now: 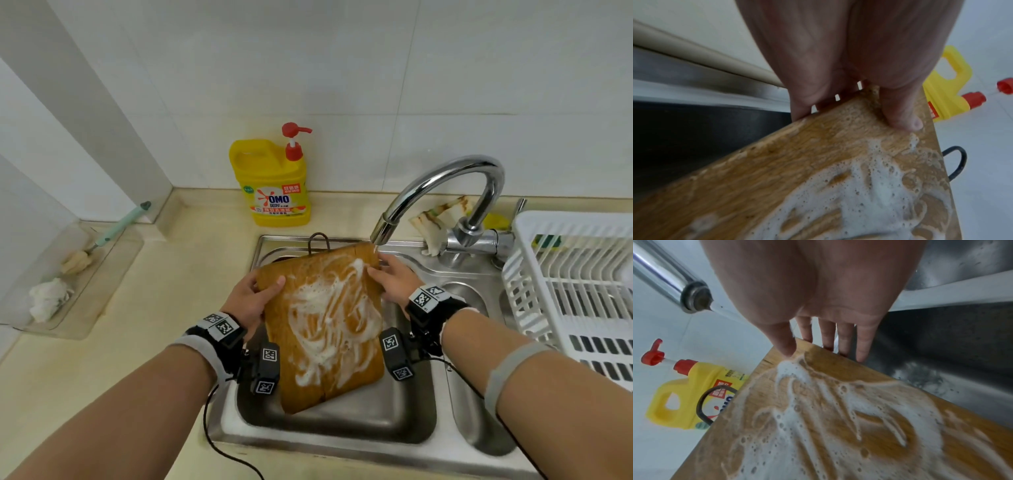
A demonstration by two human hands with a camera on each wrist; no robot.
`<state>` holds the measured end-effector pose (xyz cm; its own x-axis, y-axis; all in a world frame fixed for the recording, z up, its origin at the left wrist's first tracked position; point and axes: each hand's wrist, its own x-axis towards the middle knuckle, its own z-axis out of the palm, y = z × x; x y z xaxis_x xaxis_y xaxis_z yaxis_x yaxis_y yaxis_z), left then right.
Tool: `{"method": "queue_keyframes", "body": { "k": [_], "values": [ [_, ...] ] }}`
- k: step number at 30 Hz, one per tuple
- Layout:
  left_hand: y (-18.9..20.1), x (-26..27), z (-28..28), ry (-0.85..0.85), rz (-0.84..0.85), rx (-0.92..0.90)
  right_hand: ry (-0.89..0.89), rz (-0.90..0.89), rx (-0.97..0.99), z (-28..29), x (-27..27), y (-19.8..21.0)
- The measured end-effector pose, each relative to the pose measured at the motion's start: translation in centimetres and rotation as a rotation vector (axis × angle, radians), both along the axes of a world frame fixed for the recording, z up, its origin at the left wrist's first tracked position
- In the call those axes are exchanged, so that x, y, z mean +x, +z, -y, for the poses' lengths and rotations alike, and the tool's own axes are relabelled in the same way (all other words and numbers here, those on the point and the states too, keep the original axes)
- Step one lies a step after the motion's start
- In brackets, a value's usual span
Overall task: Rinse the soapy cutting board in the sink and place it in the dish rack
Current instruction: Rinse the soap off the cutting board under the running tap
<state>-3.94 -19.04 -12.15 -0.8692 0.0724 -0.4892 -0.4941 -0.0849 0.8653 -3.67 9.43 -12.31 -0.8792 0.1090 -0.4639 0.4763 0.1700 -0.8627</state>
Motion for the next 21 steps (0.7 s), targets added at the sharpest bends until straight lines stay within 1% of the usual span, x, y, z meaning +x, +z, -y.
{"method": "queue_keyframes", "body": {
  "k": [2, 5, 9, 12, 17, 19, 21],
  "values": [
    [-0.3, -0.5, -0.1, -0.054, 0.002, 0.016, -0.031, 0.001, 0.029, -0.2, -0.4, 0.5],
    [-0.9, -1.1, 0.0, -0.147, 0.031, 0.012, -0.065, 0.011, 0.124, -0.7, -0.5, 0.3],
    [-1.0, -2.1, 0.3, -0.266, 0.024, -0.07, -0.061, -0.043, 0.164, -1.2, -0.6, -0.4],
    [-0.2, -3.3, 0.5, -0.413, -0.032, -0.224, -0.054, -0.051, 0.177, -1.2, -1.1, -0.5],
    [1.9, -6.0, -0.8, -0.669, -0.217, -0.634, -0.056, -0.074, 0.192, -1.5, -2.0, -0.9],
    [2.7, -6.7, -2.3, -0.731, -0.293, -0.692, -0.051, -0.064, 0.183, -1.6, -2.0, -0.8],
    [3.4, -7.2, -4.2, -0.742, -0.361, -0.686, -0.05, -0.065, 0.177, -1.7, -1.9, -0.7]
  ]
}}
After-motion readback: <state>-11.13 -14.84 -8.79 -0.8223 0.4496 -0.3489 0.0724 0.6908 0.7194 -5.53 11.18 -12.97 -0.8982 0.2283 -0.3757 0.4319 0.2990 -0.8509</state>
